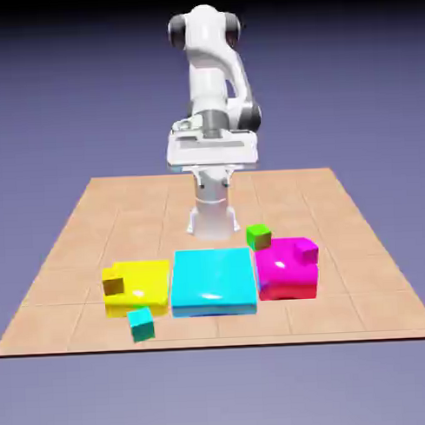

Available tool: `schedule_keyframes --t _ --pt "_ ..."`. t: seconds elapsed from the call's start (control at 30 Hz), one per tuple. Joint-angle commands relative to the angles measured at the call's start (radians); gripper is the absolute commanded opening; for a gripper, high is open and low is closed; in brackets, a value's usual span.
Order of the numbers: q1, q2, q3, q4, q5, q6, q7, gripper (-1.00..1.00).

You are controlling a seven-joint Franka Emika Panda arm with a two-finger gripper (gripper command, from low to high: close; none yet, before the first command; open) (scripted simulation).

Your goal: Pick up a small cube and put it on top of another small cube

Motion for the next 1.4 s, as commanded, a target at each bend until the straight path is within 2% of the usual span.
schedule_keyframes --t 0.0,0.93,1.0,1.13,1.17,1.37 --pt "0.01 0.036 -0.021 0.023 0.008 -0.023 -0.025 0.0" --pt "0.3 1.051 -0.618 0.672 0.222 -0.677 -0.728 0.0" --pt "0.304 1.063 -0.625 0.68 0.225 -0.685 -0.736 0.0" --pt "0.228 1.195 -0.535 0.675 0.31 -0.551 -0.787 0.0" --pt "0.228 1.195 -0.535 0.675 0.31 -0.551 -0.787 -1.0" --pt "0.304 1.063 -0.625 0.68 0.225 -0.685 -0.736 -1.0"
